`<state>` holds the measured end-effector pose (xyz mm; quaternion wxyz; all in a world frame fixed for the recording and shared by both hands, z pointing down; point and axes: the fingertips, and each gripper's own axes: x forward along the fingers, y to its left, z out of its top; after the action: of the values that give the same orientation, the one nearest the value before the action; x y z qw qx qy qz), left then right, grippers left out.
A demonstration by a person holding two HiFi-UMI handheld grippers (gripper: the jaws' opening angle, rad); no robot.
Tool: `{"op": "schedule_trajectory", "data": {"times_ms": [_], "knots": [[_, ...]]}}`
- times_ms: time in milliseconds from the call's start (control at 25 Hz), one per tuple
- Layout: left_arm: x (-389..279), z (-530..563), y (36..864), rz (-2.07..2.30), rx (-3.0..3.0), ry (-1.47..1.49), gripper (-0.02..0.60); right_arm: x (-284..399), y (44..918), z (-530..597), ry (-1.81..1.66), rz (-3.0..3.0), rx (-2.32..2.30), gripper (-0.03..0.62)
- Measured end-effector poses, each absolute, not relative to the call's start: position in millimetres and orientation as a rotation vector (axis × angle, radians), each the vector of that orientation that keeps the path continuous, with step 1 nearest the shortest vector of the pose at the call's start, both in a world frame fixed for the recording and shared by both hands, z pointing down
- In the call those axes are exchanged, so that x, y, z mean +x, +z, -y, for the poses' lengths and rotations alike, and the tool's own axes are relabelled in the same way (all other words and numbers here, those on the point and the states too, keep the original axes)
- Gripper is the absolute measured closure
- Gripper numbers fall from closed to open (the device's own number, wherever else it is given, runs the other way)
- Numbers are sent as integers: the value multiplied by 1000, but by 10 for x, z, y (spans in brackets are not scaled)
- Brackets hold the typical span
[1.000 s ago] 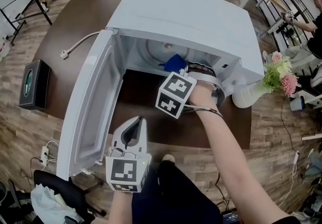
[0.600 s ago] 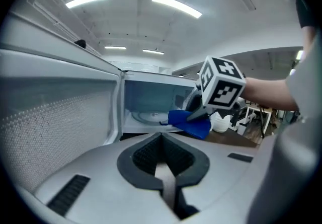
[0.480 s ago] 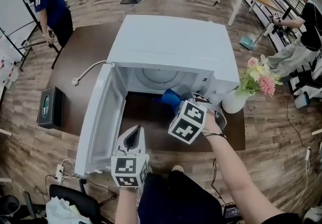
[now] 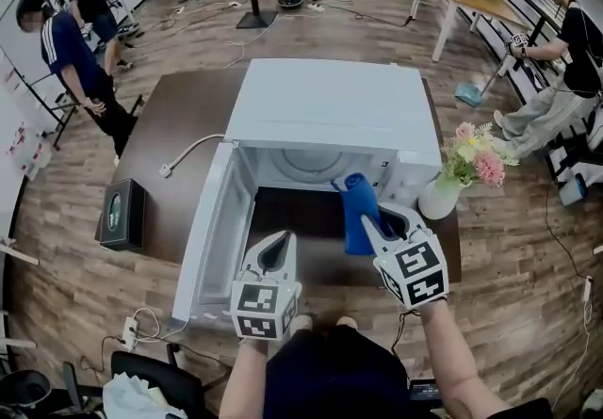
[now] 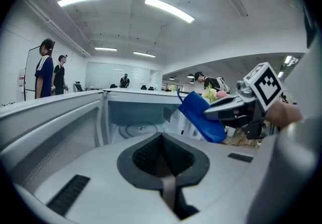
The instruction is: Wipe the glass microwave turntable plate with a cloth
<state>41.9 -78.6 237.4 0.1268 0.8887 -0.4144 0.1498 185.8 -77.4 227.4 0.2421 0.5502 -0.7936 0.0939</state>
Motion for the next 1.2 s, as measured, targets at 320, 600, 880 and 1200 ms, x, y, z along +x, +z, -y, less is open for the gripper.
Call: {"op": "schedule_trajectory", "data": {"times_ms": [320,600,880,1200], "knots": [[598,818,2230,1110,2683,436,578,2318,2025,276,306,2253,1974,530],[745,803,2192,1049,2755,379,578,2679,2012,-23,246,2118,2241,531],[752,810,2236,1014,2753,338,578,2630,2116,-91,145,1991,2247,531],[697,820,2213,1068,2736,279,578,2603,2171,-117,184,1981,2260,533]]}}
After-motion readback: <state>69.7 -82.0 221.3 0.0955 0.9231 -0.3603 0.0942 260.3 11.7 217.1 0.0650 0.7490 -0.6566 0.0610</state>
